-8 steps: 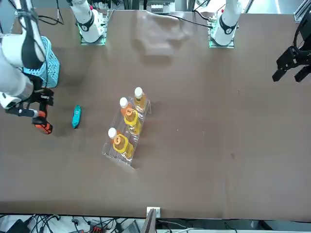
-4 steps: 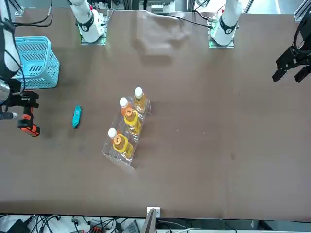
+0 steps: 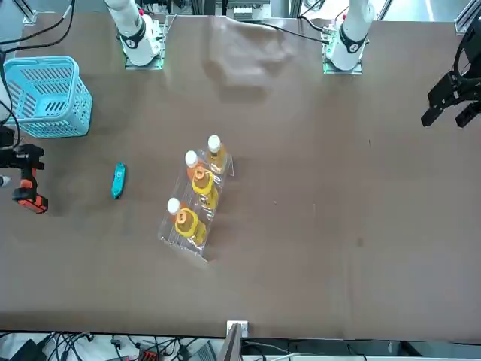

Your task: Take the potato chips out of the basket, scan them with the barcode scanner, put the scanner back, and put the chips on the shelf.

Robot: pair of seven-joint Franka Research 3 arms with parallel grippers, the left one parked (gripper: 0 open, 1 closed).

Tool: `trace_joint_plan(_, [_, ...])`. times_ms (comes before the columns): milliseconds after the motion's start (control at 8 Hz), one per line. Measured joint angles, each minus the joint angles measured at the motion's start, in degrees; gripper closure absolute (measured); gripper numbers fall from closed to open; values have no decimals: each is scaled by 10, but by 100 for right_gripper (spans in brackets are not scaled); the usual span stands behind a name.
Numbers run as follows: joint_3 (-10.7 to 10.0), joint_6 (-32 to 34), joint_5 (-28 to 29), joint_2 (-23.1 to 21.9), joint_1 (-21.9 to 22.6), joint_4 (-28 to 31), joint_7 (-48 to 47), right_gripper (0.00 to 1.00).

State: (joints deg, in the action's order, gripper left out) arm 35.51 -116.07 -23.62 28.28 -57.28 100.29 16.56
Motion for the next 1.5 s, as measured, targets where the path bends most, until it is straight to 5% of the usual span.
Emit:
trace_joint_plan(500, [-5, -66, -30, 79, -18, -14, 7, 59])
trace_joint_plan(1500, [-9, -91, -50, 110, -18, -15, 8, 59])
